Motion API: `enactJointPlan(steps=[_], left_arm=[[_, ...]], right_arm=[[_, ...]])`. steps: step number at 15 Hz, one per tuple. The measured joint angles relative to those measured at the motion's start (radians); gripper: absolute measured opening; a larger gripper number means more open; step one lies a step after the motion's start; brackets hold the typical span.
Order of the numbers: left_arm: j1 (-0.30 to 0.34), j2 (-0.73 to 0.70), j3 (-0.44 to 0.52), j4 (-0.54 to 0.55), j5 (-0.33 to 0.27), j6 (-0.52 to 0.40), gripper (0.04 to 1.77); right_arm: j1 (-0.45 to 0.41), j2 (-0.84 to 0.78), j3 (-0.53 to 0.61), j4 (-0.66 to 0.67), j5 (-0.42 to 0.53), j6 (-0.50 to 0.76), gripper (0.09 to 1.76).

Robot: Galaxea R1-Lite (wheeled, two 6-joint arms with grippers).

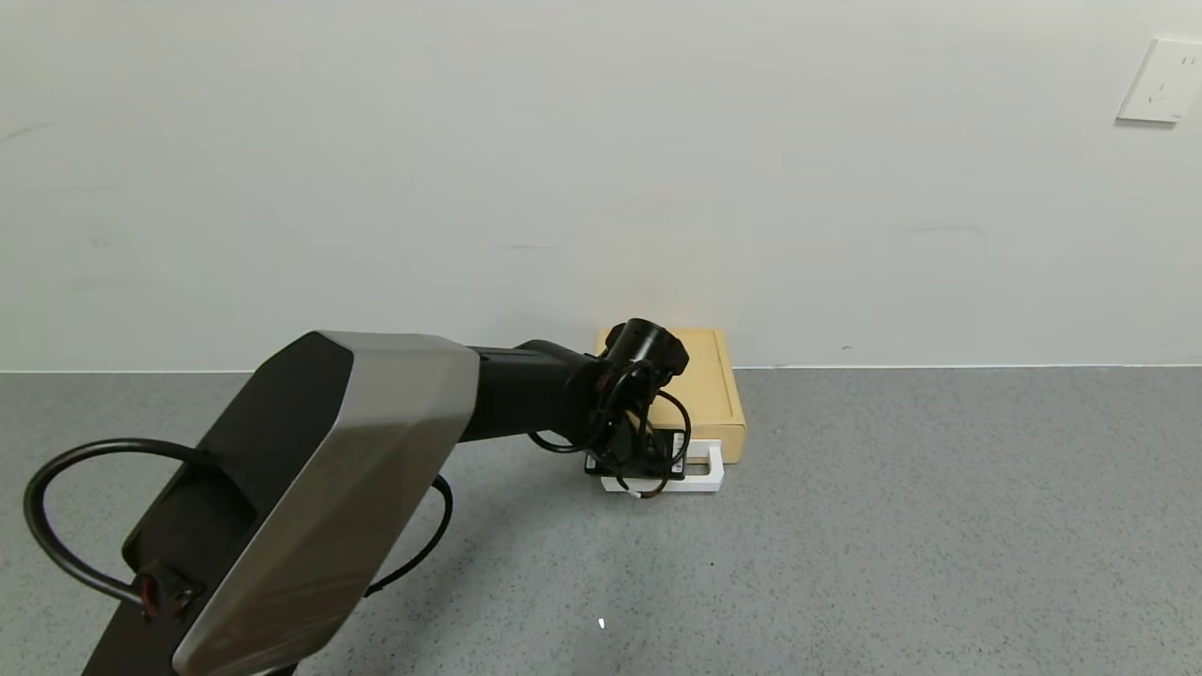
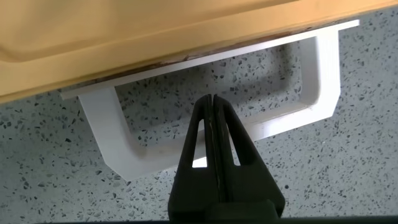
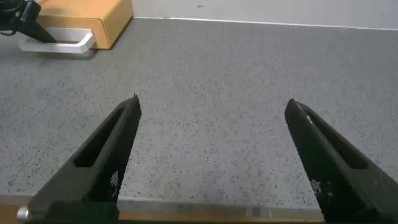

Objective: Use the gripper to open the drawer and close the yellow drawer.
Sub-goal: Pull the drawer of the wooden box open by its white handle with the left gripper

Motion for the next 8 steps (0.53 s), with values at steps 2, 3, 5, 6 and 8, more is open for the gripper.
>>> enactJointPlan(steps=[2, 3, 5, 6, 8], left_arm=[[-0.005, 0.001, 0.005, 0.009, 0.001, -0.003, 0.11], [-0.008, 0.000, 0.007, 0.013, 0.001, -0.008, 0.11], [-0.016, -0.004, 0.016, 0.027, 0.003, -0.023, 0.11], [-0.021, -0.008, 0.023, 0.049, 0.001, -0.025, 0.11], [-0.033, -0.017, 0.034, 0.097, 0.001, -0.031, 0.11]], right_arm=[[0.000, 0.000, 0.000, -0.001, 0.000, 0.000, 1.70], [0.000, 0.000, 0.000, -0.001, 0.000, 0.000, 1.70], [0.000, 0.000, 0.000, -0.001, 0.000, 0.000, 1.70], [0.000, 0.000, 0.000, -0.001, 0.000, 0.000, 1.70], [0.000, 0.000, 0.000, -0.001, 0.000, 0.000, 1.70]])
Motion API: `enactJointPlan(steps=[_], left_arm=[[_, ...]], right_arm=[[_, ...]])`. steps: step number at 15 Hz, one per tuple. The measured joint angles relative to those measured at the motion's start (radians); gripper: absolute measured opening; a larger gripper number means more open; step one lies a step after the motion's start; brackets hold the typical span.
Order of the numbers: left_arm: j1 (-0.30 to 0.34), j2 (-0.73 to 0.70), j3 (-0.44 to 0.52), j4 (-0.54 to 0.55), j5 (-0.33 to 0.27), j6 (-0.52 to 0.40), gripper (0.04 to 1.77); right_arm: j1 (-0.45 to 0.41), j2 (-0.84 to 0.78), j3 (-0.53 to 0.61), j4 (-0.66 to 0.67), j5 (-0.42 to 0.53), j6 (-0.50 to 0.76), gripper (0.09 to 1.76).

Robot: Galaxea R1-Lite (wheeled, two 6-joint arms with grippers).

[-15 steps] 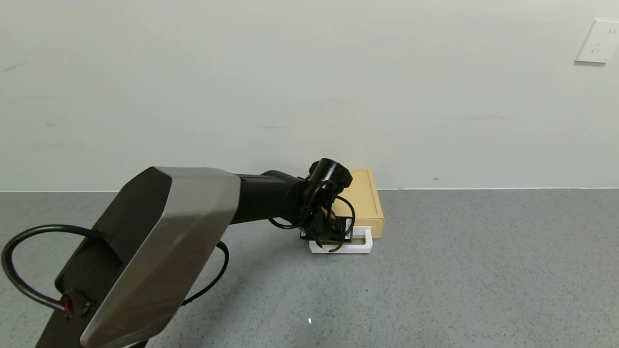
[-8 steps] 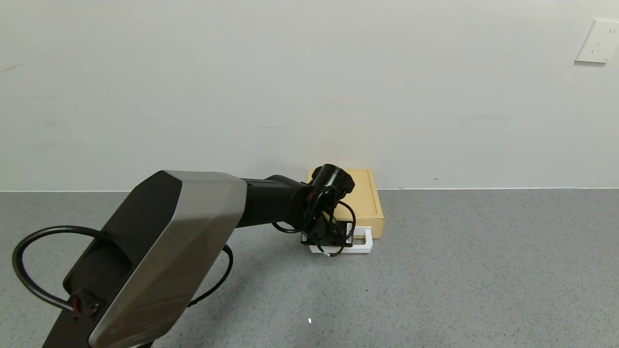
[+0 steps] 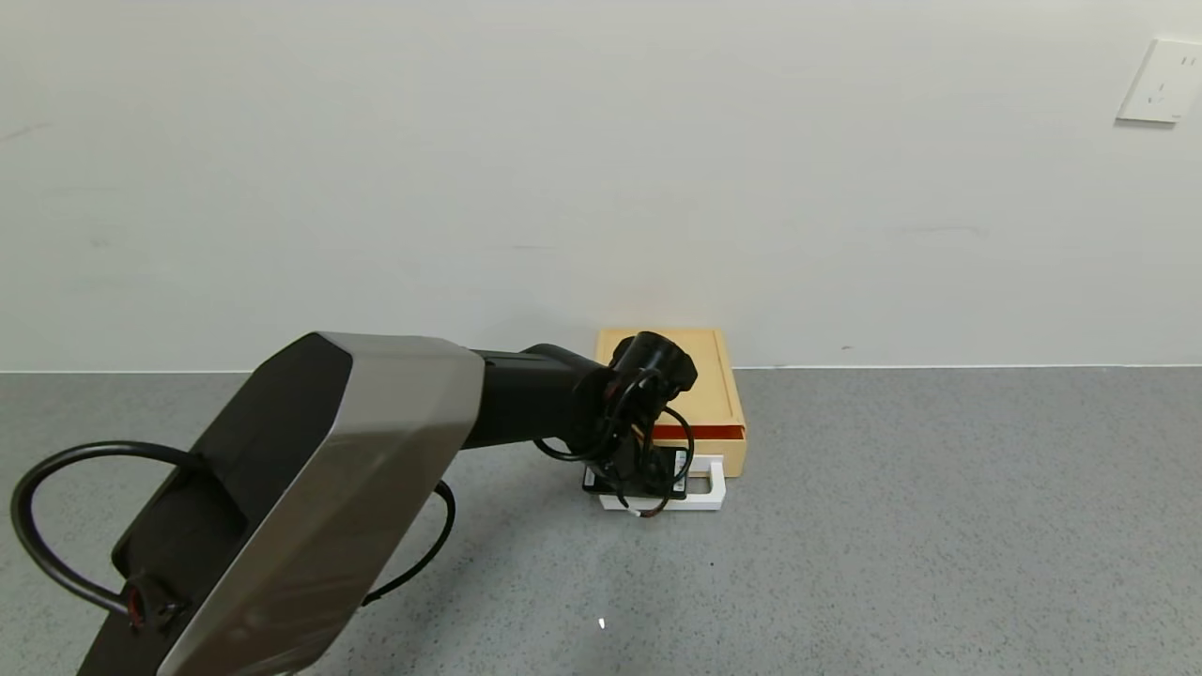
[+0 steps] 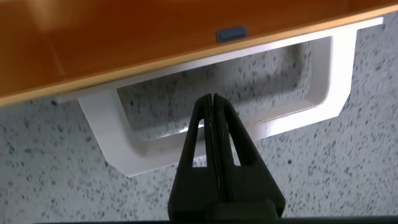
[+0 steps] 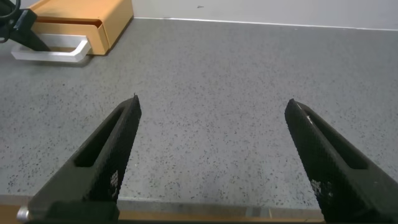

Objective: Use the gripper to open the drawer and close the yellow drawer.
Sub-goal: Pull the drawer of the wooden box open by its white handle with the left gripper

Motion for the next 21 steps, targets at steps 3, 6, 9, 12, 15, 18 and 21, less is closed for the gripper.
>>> enactJointPlan(steps=[3, 6, 9, 12, 15, 18, 21], left_arm=[[-0.017, -0.018, 0.031, 0.016, 0.000, -0.037, 0.11], [-0.036, -0.050, 0.096, 0.013, -0.003, -0.060, 0.11], [-0.067, -0.089, 0.161, 0.016, -0.002, -0.096, 0.11], [-0.093, -0.122, 0.201, 0.022, -0.002, -0.129, 0.11], [-0.108, -0.144, 0.231, 0.016, 0.004, -0.145, 0.11], [-0.116, -0.159, 0.263, 0.007, 0.003, -0.154, 0.11], [-0.118, -0.161, 0.272, 0.007, 0.003, -0.166, 0.11]], right_arm=[[0.000, 0.000, 0.000, 0.000, 0.000, 0.000, 1.70], [0.000, 0.000, 0.000, 0.000, 0.000, 0.000, 1.70], [0.000, 0.000, 0.000, 0.000, 0.000, 0.000, 1.70], [0.000, 0.000, 0.000, 0.000, 0.000, 0.000, 1.70], [0.000, 0.000, 0.001, -0.002, 0.000, 0.000, 1.70], [0.000, 0.000, 0.001, -0.002, 0.000, 0.000, 1.70], [0.000, 0.000, 0.001, -0.003, 0.000, -0.001, 1.70]])
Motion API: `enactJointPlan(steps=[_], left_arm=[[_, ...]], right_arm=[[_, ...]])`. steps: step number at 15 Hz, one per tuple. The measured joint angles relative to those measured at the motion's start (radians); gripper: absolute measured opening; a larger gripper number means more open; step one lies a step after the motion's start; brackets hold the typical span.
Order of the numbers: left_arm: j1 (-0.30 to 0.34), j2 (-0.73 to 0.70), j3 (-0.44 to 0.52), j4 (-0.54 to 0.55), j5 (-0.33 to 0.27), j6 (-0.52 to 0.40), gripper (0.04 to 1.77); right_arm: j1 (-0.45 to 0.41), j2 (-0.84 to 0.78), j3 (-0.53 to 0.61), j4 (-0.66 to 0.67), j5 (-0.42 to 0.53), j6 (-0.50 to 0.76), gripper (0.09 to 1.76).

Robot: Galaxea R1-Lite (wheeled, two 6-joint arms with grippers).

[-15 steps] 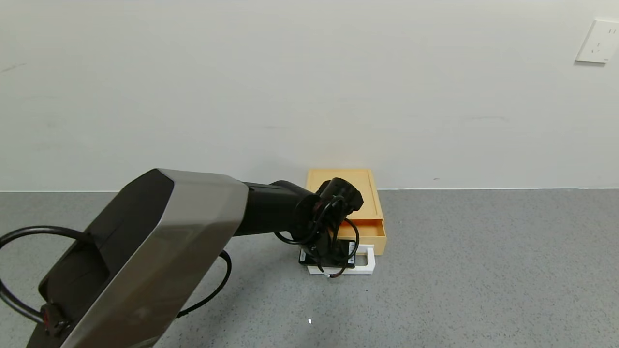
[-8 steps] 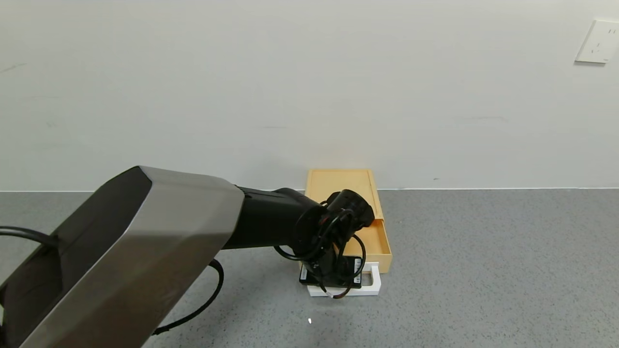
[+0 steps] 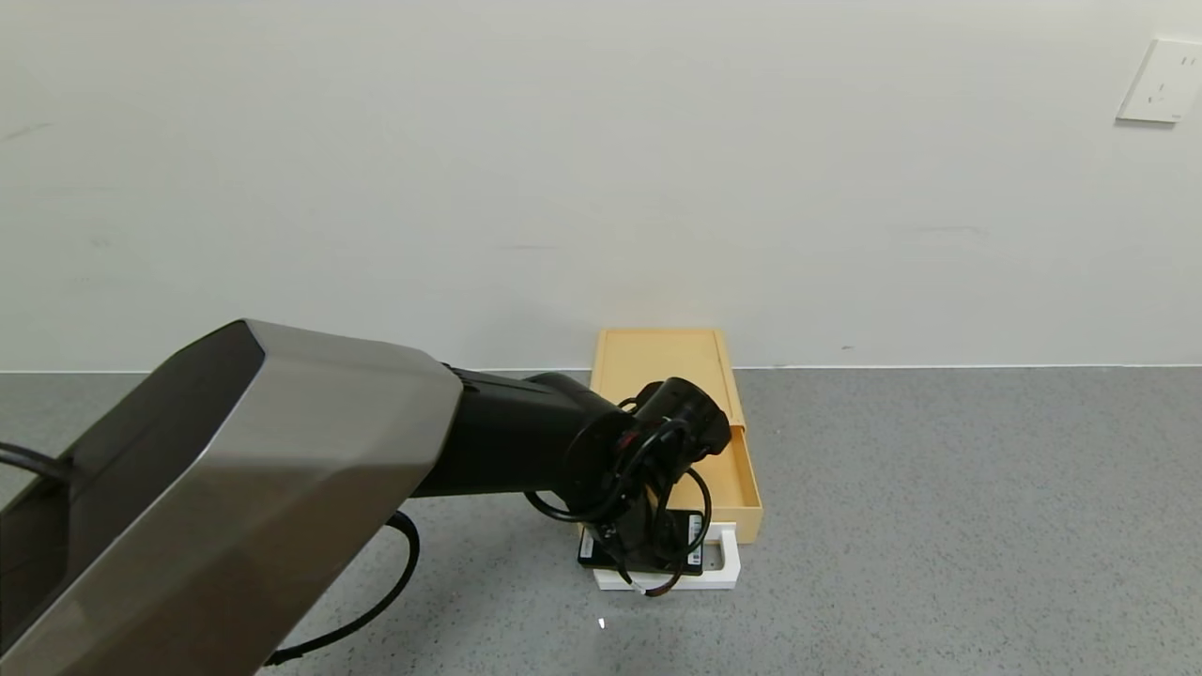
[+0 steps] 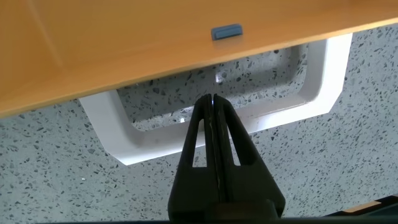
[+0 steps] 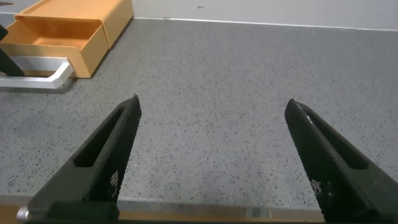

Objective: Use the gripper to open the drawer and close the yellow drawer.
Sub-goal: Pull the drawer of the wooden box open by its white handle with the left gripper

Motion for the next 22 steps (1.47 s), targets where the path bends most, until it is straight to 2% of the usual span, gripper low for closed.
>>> enactJointPlan(steps=[12, 22], left_arm=[[-0.047, -0.046, 0.083, 0.002, -0.004, -0.082, 0.11], [-0.073, -0.075, 0.141, 0.000, -0.004, -0.112, 0.11]], right_arm=[[0.000, 0.000, 0.000, -0.001, 0.000, 0.000, 1.70], [0.000, 0.000, 0.000, -0.001, 0.000, 0.000, 1.70]])
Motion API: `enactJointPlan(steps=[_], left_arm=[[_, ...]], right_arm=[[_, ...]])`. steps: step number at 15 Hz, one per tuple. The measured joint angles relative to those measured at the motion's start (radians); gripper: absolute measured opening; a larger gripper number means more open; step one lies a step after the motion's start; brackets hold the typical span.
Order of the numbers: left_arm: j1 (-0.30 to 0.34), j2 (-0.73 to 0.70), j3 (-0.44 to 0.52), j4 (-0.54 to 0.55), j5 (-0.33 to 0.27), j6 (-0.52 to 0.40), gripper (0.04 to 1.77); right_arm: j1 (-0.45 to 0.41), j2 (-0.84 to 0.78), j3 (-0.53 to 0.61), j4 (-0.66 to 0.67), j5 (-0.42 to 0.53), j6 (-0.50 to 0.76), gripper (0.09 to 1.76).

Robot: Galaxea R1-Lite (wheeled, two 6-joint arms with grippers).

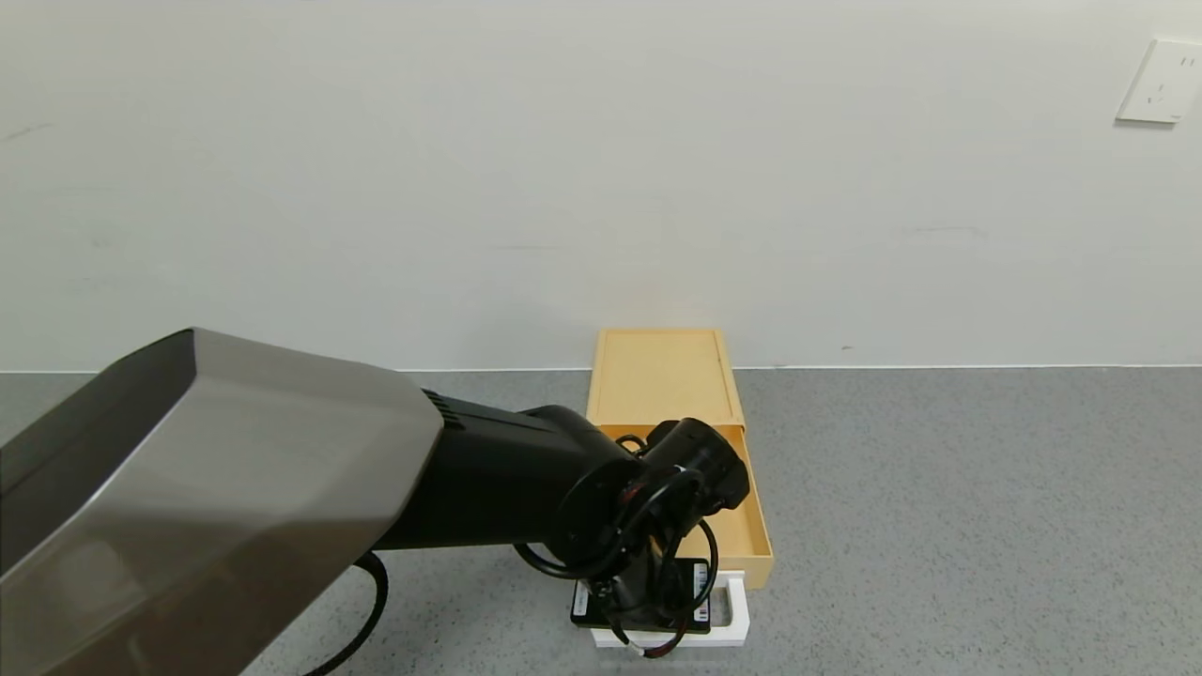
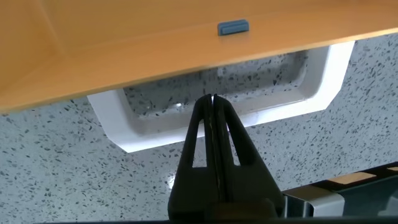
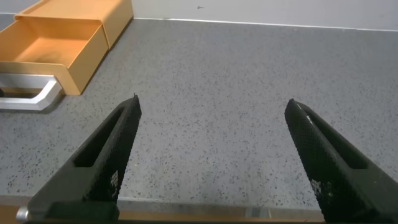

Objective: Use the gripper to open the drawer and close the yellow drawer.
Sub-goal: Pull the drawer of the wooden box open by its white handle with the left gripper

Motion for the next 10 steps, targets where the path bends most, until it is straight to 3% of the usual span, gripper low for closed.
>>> enactJointPlan(steps=[10], left_arm=[[-0.005, -0.132, -0.030, 0.018, 0.009, -0.003, 0.11]], right_arm=[[0.000, 0.000, 0.000, 0.001, 0.000, 0.001, 1.70]])
